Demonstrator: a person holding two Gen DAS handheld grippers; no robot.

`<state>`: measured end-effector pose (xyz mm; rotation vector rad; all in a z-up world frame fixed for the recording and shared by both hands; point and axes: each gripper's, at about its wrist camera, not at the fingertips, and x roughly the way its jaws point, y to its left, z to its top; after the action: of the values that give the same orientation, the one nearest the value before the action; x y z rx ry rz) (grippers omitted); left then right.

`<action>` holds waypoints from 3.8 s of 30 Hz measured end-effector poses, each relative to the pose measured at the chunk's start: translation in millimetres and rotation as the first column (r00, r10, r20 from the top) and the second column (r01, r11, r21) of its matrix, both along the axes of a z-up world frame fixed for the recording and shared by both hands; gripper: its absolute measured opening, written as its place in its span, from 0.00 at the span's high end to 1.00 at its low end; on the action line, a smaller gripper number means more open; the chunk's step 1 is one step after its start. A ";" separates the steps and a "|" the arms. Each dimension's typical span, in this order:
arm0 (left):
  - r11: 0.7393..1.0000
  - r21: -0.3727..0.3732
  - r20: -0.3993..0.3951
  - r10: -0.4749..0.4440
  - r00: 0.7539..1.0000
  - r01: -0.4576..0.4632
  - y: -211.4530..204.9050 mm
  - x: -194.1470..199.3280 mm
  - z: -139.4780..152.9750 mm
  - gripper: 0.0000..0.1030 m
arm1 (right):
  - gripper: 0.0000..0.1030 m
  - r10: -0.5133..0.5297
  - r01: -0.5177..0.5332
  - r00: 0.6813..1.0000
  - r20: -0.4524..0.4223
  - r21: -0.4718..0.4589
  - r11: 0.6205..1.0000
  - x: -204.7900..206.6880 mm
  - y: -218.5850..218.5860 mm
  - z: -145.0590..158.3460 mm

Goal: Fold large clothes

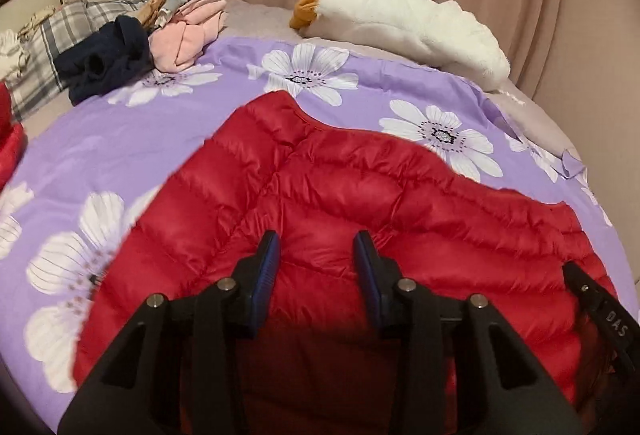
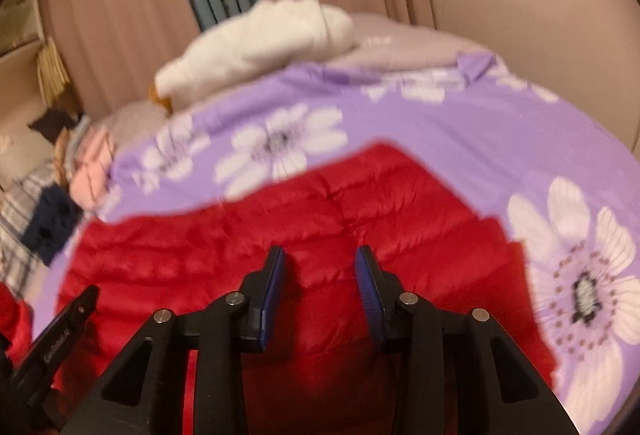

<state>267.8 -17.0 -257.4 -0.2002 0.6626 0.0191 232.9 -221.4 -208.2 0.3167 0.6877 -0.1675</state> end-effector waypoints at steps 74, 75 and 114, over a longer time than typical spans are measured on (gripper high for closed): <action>0.979 -0.158 0.021 -0.123 0.992 0.125 -29.1 11.4 -34.1 0.64 | 0.66 0.149 -0.156 0.987 0.067 0.122 0.980 8.0 29.7 -48.7; 0.981 -0.153 0.018 -0.122 0.992 0.123 -29.7 12.4 -34.3 0.64 | 0.66 0.151 -0.158 0.986 0.065 0.135 0.978 9.1 28.1 -50.2; 0.976 -0.174 0.014 -0.131 0.991 0.131 -29.2 12.9 -38.5 0.65 | 0.66 0.159 -0.169 0.985 0.072 0.152 0.974 6.5 24.7 -53.6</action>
<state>280.7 -46.2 -295.9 -0.3251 0.6744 -0.1667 239.4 -196.8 -261.8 0.4134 0.6664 0.0546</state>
